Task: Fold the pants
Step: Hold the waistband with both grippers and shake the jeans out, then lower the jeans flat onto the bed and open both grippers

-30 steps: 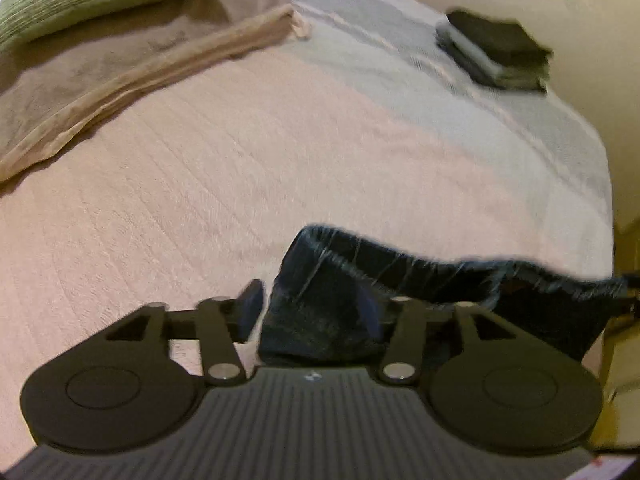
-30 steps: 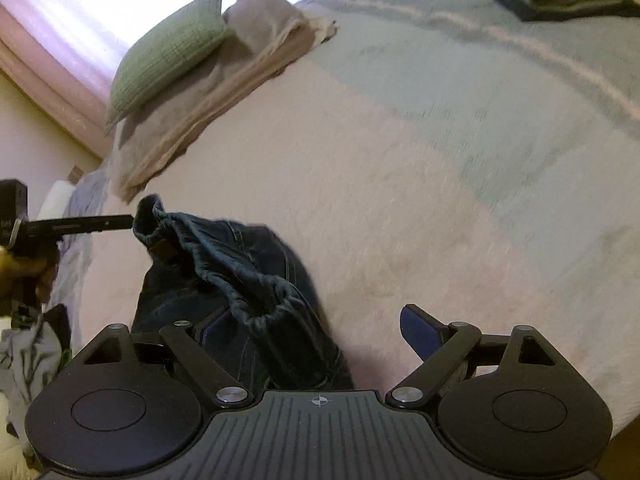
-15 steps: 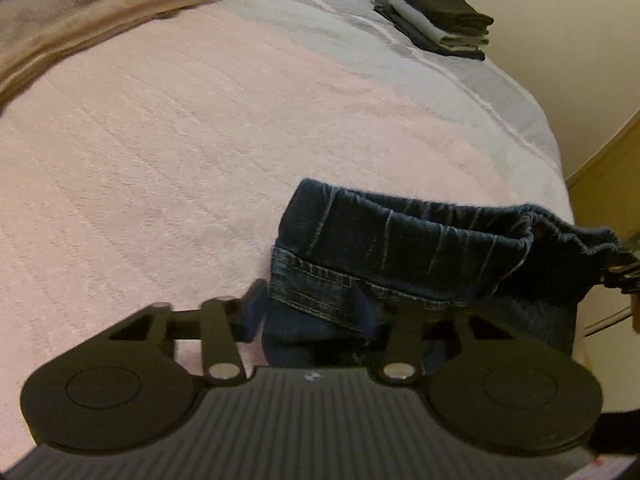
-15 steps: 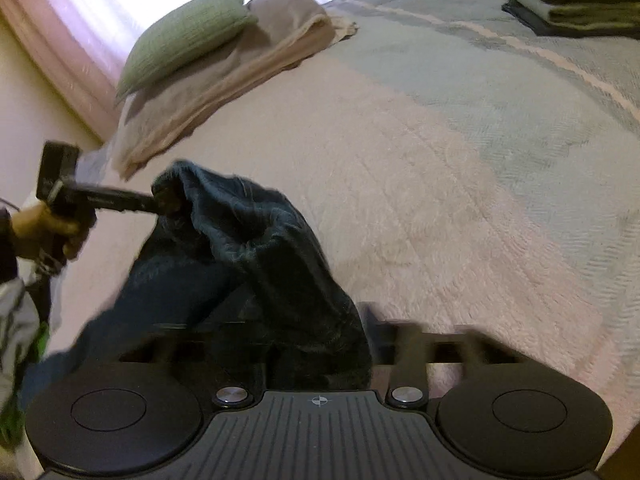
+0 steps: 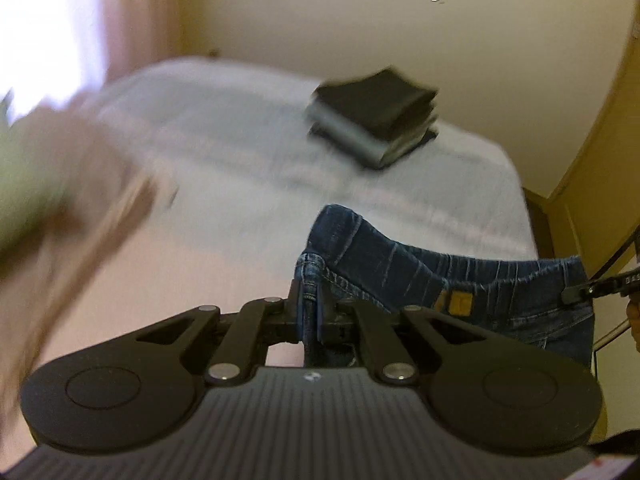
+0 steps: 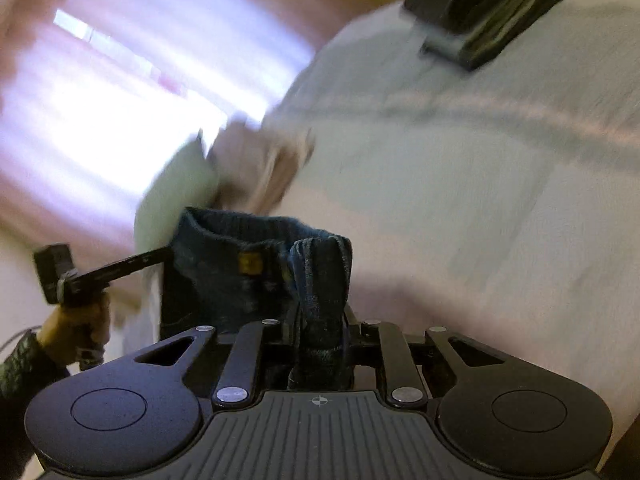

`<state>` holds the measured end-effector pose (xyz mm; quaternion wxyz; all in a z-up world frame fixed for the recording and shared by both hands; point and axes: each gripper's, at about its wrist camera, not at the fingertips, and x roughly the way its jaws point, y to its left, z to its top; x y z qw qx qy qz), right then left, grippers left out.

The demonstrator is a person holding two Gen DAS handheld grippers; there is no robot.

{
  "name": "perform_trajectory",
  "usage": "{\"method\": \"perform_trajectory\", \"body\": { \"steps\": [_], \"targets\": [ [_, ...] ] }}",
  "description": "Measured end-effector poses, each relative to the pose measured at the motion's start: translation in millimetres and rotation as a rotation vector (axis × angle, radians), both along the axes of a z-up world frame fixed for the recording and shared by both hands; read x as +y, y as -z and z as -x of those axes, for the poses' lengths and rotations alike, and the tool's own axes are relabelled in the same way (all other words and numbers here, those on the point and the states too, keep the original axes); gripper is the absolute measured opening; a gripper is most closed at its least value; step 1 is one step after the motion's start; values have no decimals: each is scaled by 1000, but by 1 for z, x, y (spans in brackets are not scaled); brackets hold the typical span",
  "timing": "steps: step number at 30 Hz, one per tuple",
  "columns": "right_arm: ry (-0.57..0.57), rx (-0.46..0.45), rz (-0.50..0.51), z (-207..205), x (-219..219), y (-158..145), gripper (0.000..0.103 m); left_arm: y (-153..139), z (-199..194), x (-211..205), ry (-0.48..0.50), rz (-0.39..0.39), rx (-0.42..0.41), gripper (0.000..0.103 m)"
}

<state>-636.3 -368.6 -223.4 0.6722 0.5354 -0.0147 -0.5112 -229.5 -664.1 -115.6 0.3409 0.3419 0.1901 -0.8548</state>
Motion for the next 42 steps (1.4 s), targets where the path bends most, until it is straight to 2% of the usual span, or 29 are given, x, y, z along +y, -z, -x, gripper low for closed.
{"method": "perform_trajectory", "body": {
  "steps": [2, 4, 5, 6, 7, 8, 11, 14, 18, 21, 27, 30, 32, 35, 39, 42],
  "targets": [
    [88, 11, -17, 46, -12, 1, 14, -7, 63, -35, 64, 42, -35, 3],
    [131, 62, -46, 90, -30, 13, 15, 6, 120, -83, 69, 44, -39, 8],
    [146, 123, -71, 108, -39, 21, 16, 17, 144, -108, 40, 54, -24, 9],
    [151, 199, -103, 121, -48, 30, 18, 28, 163, -126, 30, 56, -41, 23],
    [174, 285, -138, 133, -55, 36, 28, 41, 181, -137, 31, 59, -79, 26],
    [184, 332, -152, 142, -60, 39, 38, 50, 194, -143, 34, 66, -99, 25],
    [143, 378, -121, 160, -69, 39, 47, 71, 196, -139, 38, 27, -87, 25],
    [60, 385, -114, 153, -86, 45, 51, 90, 157, -117, -26, -16, -128, 25],
    [-77, 380, -86, 123, -112, 51, 53, 97, 69, -58, -200, -80, -168, 31],
    [-179, 385, -50, 92, -136, 46, 54, 96, -9, 5, -360, -127, -219, 41],
    [-398, 439, 20, 9, -170, 34, 56, 98, -151, 139, -678, -240, -306, 46],
    [-464, 466, 28, -37, -180, 35, 57, 105, -200, 204, -743, -275, -354, 57],
    [-491, 484, 21, -66, -181, 36, 58, 116, -225, 240, -738, -301, -371, 60],
    [-539, 538, 24, -108, -178, 38, 58, 139, -262, 276, -730, -337, -364, 61],
    [-589, 627, 30, -155, -169, 42, 58, 164, -314, 293, -779, -339, -300, 62],
    [-623, 692, 30, -183, -164, 51, 58, 182, -360, 287, -873, -369, -183, 62]
  ]
}}
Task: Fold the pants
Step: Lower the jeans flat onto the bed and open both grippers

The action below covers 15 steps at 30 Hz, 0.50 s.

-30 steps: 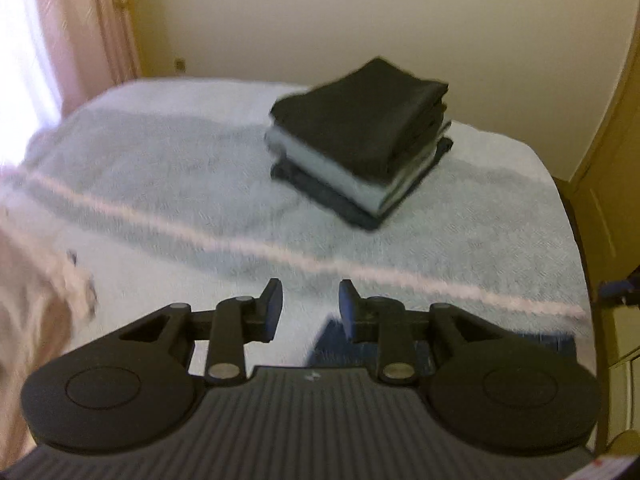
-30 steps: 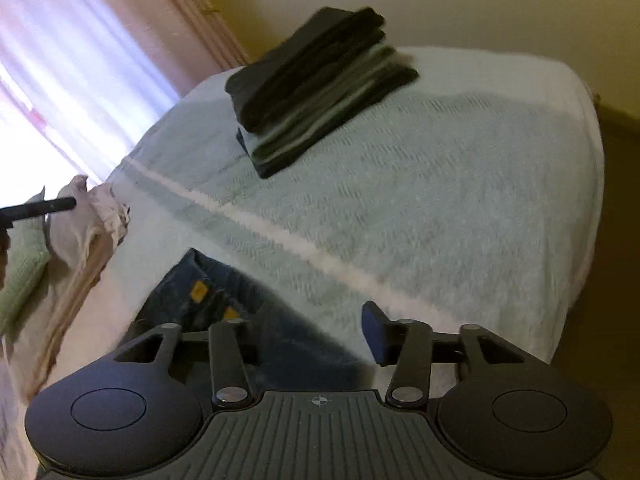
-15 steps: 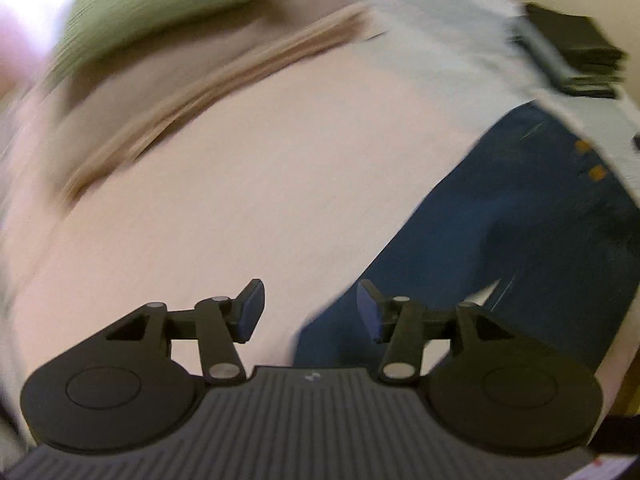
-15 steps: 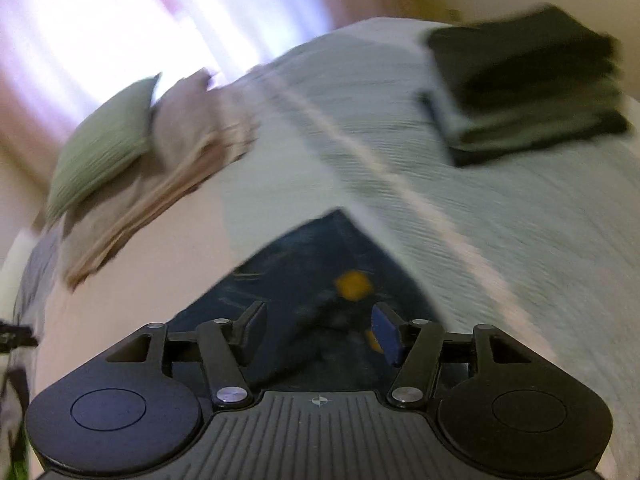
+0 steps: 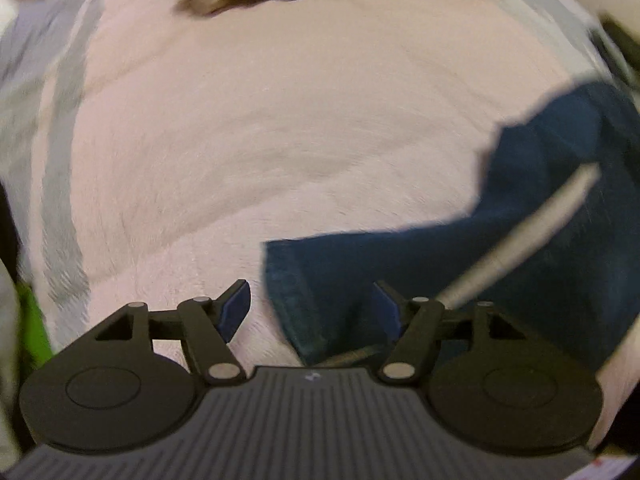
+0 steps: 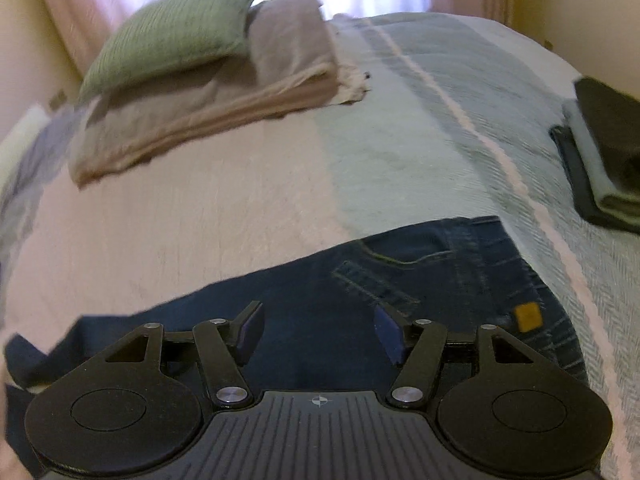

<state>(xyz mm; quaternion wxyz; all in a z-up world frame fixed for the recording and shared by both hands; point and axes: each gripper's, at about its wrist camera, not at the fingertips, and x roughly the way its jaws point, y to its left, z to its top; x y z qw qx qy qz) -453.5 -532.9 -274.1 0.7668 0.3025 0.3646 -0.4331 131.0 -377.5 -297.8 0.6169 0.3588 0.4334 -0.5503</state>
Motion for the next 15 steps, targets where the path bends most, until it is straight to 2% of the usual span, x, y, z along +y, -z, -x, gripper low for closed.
{"method": "perform_trajectory", "body": {
  "steps": [4, 6, 8, 9, 11, 12, 15],
  "targets": [
    [-53, 62, 2, -22, -1, 14, 58, 32, -39, -21, -77, -7, 160, 62],
    [-86, 93, 1, -27, -5, 20, 58, 45, -48, -27, -92, -29, 266, 62],
    [-116, 126, 0, -28, -11, 27, 58, 55, -53, -31, -109, -41, 327, 51],
    [-122, 139, 0, -27, -15, 29, 58, 56, -54, -32, -115, -41, 341, 40],
    [-121, 156, -9, -18, -30, 33, 58, 53, -51, -33, -109, -36, 315, 19],
    [-115, 162, -4, -11, -40, 34, 58, 49, -48, -32, -104, -33, 311, 0],
    [-112, 174, 14, 15, -75, 33, 58, 31, -37, -29, -119, -3, 257, 0]
  ]
}}
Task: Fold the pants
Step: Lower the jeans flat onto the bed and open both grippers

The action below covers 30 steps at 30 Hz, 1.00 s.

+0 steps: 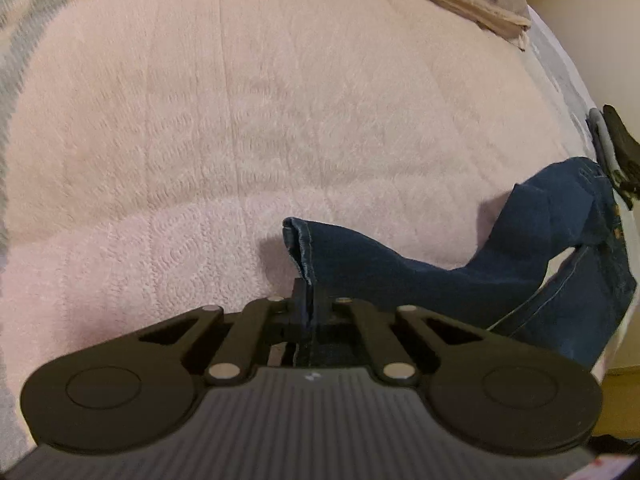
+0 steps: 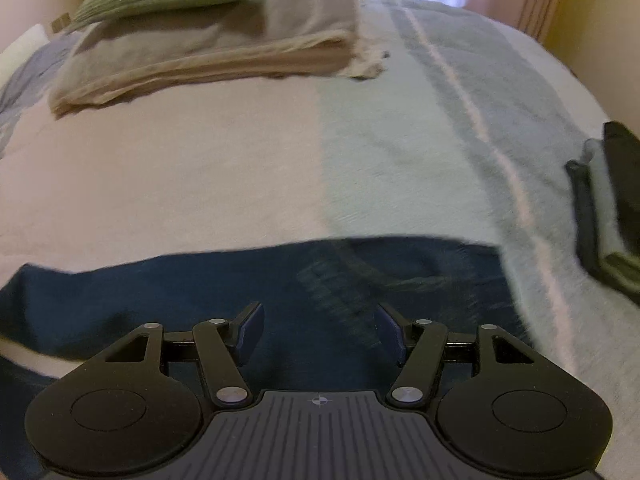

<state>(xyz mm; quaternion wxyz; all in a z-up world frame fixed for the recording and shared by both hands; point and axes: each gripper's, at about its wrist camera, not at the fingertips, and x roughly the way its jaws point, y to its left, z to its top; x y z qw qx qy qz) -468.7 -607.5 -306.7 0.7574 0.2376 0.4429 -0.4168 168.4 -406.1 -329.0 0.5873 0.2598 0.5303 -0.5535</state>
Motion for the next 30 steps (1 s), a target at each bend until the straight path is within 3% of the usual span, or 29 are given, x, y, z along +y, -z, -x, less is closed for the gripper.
{"method": "perform_trajectory", "body": {
  "steps": [4, 7, 13, 15, 16, 17, 19, 21, 25, 27, 30],
  "targets": [
    [-1, 37, -11, 44, -65, 15, 59, -28, 9, 6, -140, 34, -117, 0],
    [21, -5, -48, 76, -119, 35, 59, -36, 22, 5, -204, 29, -176, 0],
    [10, -95, -249, 103, -188, 92, 59, -38, 44, -8, -237, -30, -262, 0],
    [59, -141, -284, 112, -196, 94, 50, -45, 47, -11, -243, -31, -283, 0],
    [77, -134, -261, 114, -193, 86, 33, -51, 46, -10, -253, -23, -293, 0],
    [93, -123, -221, 118, -190, 76, 6, -60, 45, -8, -271, -5, -298, 0],
    [132, -185, -171, 128, -188, 44, 5, -78, 40, -6, -306, 37, -319, 0],
    [85, -180, -95, 124, -184, 11, 4, -101, 33, -7, -334, 106, -346, 0],
    [133, -202, -22, 120, -204, -4, 3, -115, 6, -26, -411, 205, -376, 0],
    [192, -177, -4, 114, -220, 11, 4, -95, -14, -42, -492, 175, -377, 0],
    [304, -67, 44, 99, -223, 33, 5, -48, -33, -65, -519, 54, -348, 0]
  ]
}}
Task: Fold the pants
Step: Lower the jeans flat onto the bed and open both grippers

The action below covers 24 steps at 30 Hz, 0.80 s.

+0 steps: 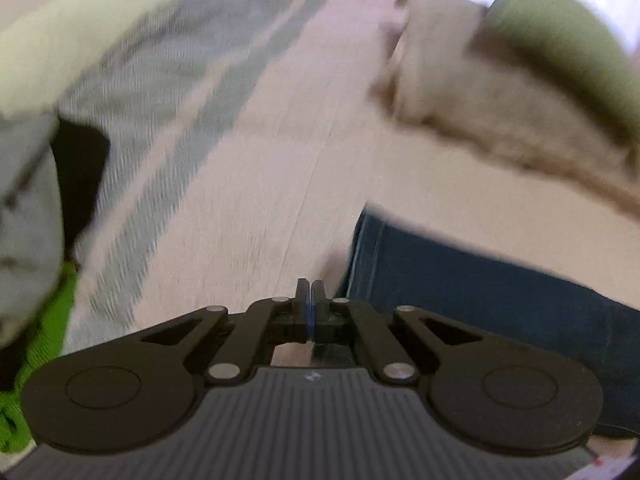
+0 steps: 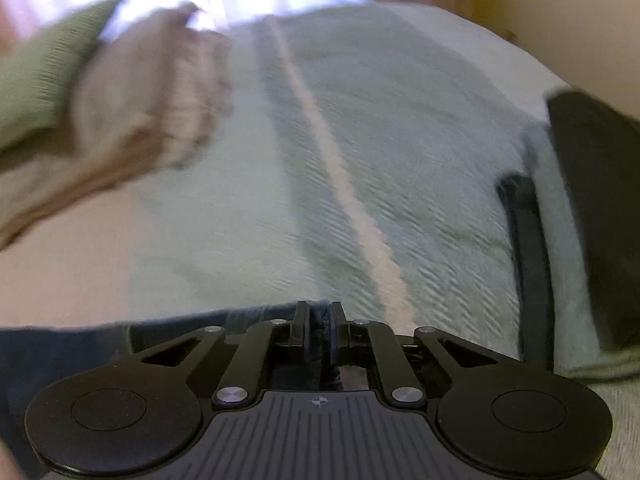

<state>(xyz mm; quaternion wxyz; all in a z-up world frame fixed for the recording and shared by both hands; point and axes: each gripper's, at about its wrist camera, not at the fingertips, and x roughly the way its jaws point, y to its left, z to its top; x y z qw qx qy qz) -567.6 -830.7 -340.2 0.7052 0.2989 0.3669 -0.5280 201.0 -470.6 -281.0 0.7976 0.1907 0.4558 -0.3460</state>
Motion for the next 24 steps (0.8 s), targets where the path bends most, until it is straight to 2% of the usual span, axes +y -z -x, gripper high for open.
{"method": "perform_trajectory", "body": {
  "steps": [1, 2, 4, 5, 7, 9, 13, 15, 17, 21, 24],
  "targets": [
    [27, 31, 26, -4, 3, 1, 11, 12, -1, -4, 15, -24, 9, 0],
    [34, 50, 50, -9, 9, -2, 23, 19, 1, -6, 38, -33, 12, 0],
    [-9, 89, 91, -21, 29, -10, 42, 22, 10, -5, 84, -22, 8, 0],
    [-48, 90, 104, -25, 39, -12, 45, 22, 16, -2, 99, -14, 12, 0],
    [-111, 91, 108, -35, 62, -20, 47, 23, 27, 5, 119, -1, 32, 2],
    [-126, 68, 80, -38, 87, -24, 48, 19, 39, 14, 130, 13, 37, 3],
    [-82, -7, 0, -33, 142, -32, 49, 7, 60, 34, 158, 36, 33, 6],
    [-68, -27, -35, -29, 172, -37, 50, 2, 74, 46, 191, 22, 25, 7],
    [-56, -27, -67, -29, 206, -37, 50, -1, 89, 62, 220, 3, 25, 13],
    [53, -29, -120, -4, 276, -37, 50, 0, 113, 96, 281, -35, 43, 18],
    [140, -42, -129, 16, 328, -42, 51, 2, 128, 126, 337, -71, 44, 26]
  ]
}}
